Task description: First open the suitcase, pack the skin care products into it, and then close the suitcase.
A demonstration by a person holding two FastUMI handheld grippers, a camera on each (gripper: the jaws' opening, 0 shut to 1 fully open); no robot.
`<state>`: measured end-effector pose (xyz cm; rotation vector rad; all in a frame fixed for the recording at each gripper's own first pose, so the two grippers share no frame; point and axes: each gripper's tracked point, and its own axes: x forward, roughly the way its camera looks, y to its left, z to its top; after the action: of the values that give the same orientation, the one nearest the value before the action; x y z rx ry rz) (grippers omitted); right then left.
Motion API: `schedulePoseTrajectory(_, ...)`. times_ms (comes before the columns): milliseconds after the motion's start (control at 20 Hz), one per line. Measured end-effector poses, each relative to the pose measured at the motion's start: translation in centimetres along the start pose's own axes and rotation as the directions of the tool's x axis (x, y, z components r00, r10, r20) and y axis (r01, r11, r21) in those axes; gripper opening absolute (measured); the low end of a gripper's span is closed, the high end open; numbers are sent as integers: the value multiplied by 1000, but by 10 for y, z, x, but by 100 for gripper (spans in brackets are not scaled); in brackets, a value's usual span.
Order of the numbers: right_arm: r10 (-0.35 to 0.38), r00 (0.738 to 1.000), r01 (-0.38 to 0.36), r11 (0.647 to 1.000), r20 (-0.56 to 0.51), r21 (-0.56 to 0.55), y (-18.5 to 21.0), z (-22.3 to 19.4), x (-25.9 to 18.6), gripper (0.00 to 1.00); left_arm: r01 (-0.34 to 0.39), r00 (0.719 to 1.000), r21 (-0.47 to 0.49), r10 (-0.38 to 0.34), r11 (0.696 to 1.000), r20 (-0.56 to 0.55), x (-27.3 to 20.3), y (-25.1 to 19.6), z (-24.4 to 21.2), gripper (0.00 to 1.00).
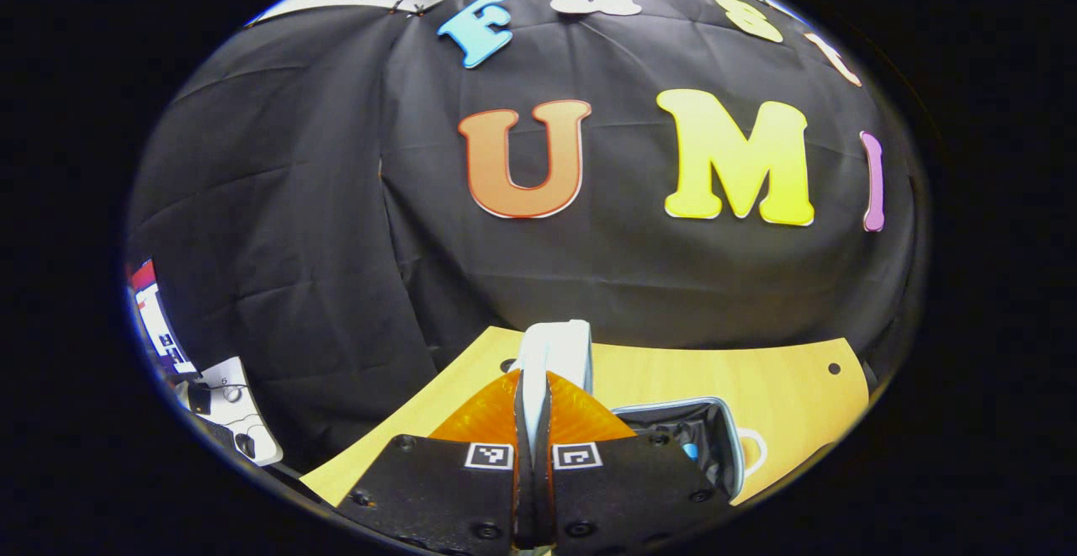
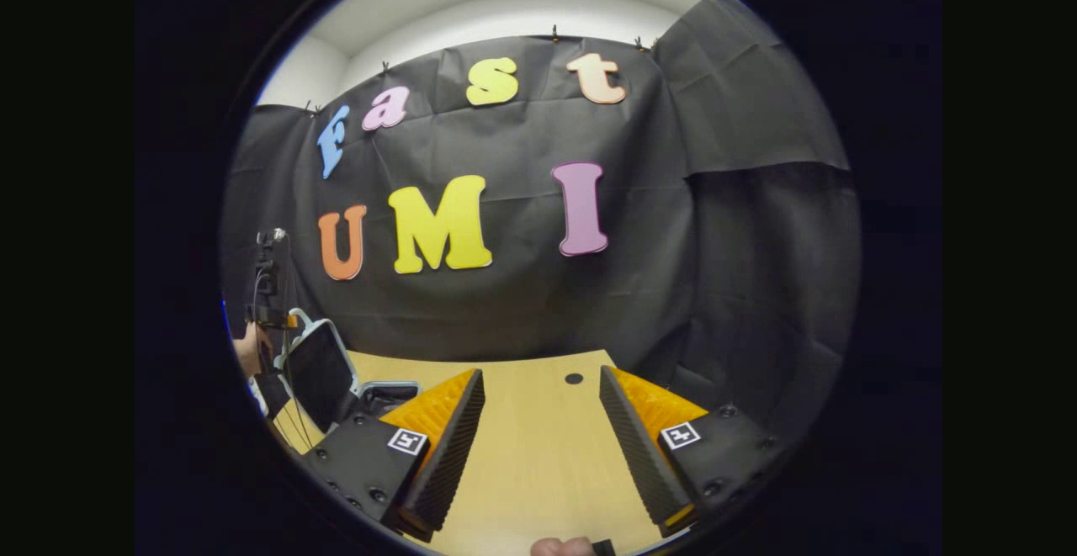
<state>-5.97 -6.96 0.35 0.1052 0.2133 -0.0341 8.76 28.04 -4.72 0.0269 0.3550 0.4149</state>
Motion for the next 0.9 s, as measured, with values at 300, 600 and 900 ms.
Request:
schedulePoseTrajectory(300,-44,999,44,999,-16,-17,-40,-1,-11,82,117,993,34,-117,993,12,-7,-152,-17,3)
schedulePoseTrajectory(600,-134,990,129,987,-47,-96,-91,-8,-23,82,202,978,80,-197,976,-72,16,-267,-105,3)
schedulePoseTrajectory(900,-172,979,159,980,-106,-121,-117,-26,-22,82,227,967,112,-210,967,-145,26,-303,-173,3)
